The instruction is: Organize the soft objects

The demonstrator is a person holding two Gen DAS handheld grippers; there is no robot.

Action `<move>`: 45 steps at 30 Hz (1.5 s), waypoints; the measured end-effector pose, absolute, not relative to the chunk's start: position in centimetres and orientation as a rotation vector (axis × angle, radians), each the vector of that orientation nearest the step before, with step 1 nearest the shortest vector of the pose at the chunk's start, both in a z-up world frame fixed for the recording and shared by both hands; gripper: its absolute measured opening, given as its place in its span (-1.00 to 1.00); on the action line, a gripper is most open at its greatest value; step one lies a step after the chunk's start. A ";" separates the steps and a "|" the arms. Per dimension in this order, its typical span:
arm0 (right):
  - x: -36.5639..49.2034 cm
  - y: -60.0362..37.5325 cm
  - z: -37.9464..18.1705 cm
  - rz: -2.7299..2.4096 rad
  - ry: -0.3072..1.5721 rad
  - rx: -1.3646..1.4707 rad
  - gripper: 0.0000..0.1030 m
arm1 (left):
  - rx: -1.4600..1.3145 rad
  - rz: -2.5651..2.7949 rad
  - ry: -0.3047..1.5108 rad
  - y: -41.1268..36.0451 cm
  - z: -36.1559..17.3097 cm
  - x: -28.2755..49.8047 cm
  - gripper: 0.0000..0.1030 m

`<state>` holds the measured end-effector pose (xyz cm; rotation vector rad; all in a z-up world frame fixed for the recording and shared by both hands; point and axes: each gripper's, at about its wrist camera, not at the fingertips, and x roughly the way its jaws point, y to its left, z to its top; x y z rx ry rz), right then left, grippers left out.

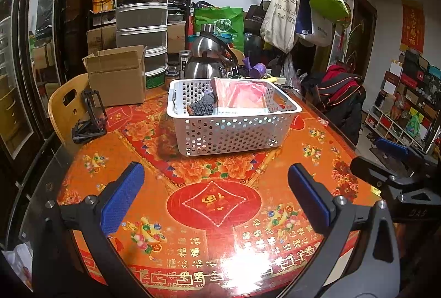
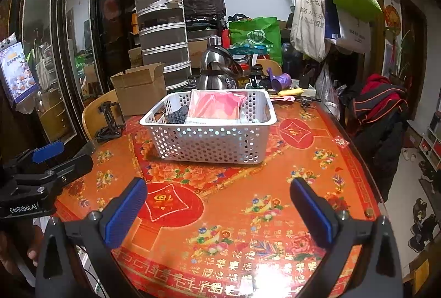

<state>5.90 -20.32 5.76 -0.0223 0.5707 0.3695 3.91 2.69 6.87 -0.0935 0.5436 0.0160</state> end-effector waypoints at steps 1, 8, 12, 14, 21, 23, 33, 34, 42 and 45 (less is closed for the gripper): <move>5.9 -20.3 5.7 0.368 0.571 -0.023 1.00 | -0.094 0.016 0.545 2.7 6.8 4.0 1.00; 6.0 -20.4 5.5 0.358 0.578 -0.024 1.00 | -0.094 0.009 0.542 2.6 6.6 4.1 1.00; 6.0 -20.4 5.5 0.357 0.575 -0.025 1.00 | -0.093 0.010 0.544 2.6 6.6 4.1 1.00; 6.0 -20.5 5.5 0.359 0.575 -0.024 1.00 | -0.092 0.008 0.543 2.6 6.6 4.1 1.00; 6.0 -20.5 5.4 0.356 0.577 -0.027 1.00 | -0.085 -0.004 0.547 2.2 6.1 4.2 1.00; 6.0 -20.4 5.5 0.357 0.577 -0.026 1.00 | -0.085 -0.006 0.547 2.2 6.1 4.2 1.00; 5.9 -20.6 5.4 0.355 0.578 -0.026 1.00 | -0.085 -0.006 0.547 2.1 6.1 4.1 1.00; 6.0 -20.6 5.3 0.354 0.578 -0.027 1.00 | -0.085 -0.007 0.547 2.1 6.1 4.1 1.00; 6.0 -20.7 5.3 0.354 0.578 -0.026 1.00 | -0.085 -0.009 0.548 2.1 5.9 4.2 1.00; 6.0 -20.7 5.2 0.354 0.580 -0.027 1.00 | -0.080 -0.003 0.545 2.1 5.8 4.1 1.00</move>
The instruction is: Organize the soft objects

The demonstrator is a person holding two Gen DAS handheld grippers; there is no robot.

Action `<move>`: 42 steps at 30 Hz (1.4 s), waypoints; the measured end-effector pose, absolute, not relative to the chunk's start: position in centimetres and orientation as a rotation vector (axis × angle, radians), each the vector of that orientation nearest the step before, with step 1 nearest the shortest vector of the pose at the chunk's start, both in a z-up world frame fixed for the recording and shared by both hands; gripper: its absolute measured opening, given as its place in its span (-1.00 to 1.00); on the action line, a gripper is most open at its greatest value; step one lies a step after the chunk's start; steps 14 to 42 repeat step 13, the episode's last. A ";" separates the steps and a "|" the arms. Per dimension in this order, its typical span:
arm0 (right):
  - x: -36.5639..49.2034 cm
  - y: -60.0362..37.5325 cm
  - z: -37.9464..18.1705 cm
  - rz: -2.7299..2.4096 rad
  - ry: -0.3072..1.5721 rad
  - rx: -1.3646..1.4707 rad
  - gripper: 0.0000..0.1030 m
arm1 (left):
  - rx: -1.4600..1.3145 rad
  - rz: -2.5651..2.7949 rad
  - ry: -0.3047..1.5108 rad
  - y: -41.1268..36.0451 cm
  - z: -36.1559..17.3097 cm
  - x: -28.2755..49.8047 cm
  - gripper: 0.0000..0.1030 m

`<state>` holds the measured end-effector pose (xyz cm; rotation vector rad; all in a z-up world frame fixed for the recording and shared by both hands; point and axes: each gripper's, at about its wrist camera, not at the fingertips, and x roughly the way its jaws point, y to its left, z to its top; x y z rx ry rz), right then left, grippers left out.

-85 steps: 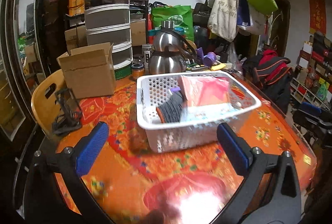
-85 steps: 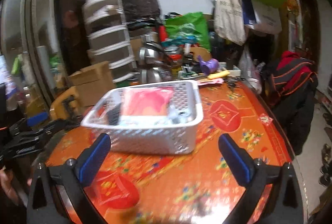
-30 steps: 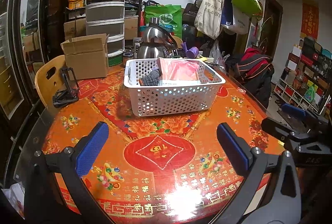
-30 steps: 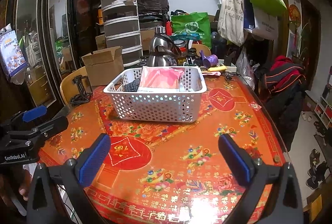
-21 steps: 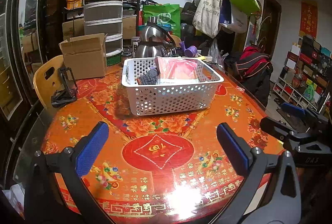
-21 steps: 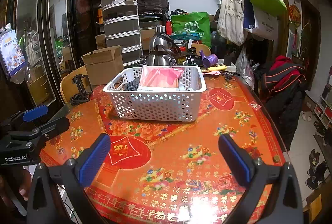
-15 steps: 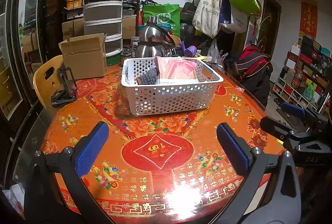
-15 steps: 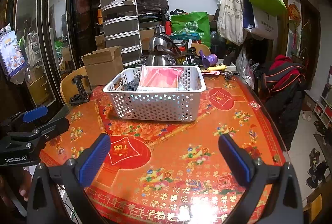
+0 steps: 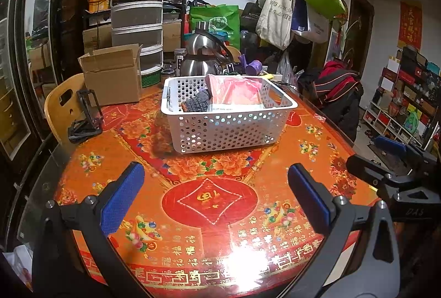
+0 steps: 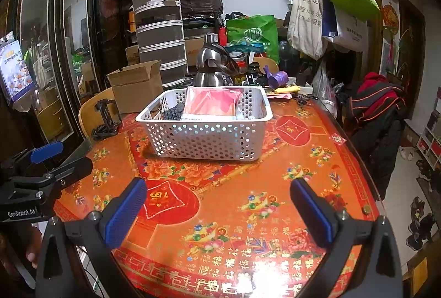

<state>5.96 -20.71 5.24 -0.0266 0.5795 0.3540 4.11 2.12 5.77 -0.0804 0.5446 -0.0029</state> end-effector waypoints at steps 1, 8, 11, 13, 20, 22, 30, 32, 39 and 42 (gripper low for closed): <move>6.0 -20.7 5.2 0.354 0.580 -0.026 1.00 | -0.079 -0.002 0.545 2.1 5.7 4.1 1.00; 5.9 -20.9 5.0 0.351 0.588 -0.024 1.00 | -0.067 -0.010 0.537 1.8 5.6 4.0 1.00; 5.9 -20.9 5.0 0.352 0.589 -0.024 1.00 | -0.067 -0.008 0.534 1.8 5.6 3.9 1.00; 5.9 -20.9 4.9 0.350 0.588 -0.026 1.00 | -0.069 -0.009 0.534 1.9 5.6 3.9 1.00; 5.9 -20.9 4.9 0.350 0.588 -0.026 1.00 | -0.069 -0.009 0.534 1.9 5.6 3.9 1.00; 5.9 -20.9 4.9 0.350 0.588 -0.026 1.00 | -0.069 -0.009 0.534 1.9 5.6 3.9 1.00; 5.9 -20.9 4.9 0.350 0.588 -0.026 1.00 | -0.069 -0.009 0.534 1.9 5.6 3.9 1.00; 5.9 -20.9 4.9 0.350 0.588 -0.026 1.00 | -0.069 -0.009 0.534 1.9 5.6 3.9 1.00; 5.9 -20.9 4.9 0.350 0.588 -0.026 1.00 | -0.069 -0.009 0.534 1.9 5.6 3.9 1.00; 5.9 -20.9 4.9 0.350 0.588 -0.026 1.00 | -0.069 -0.009 0.534 1.9 5.6 3.9 1.00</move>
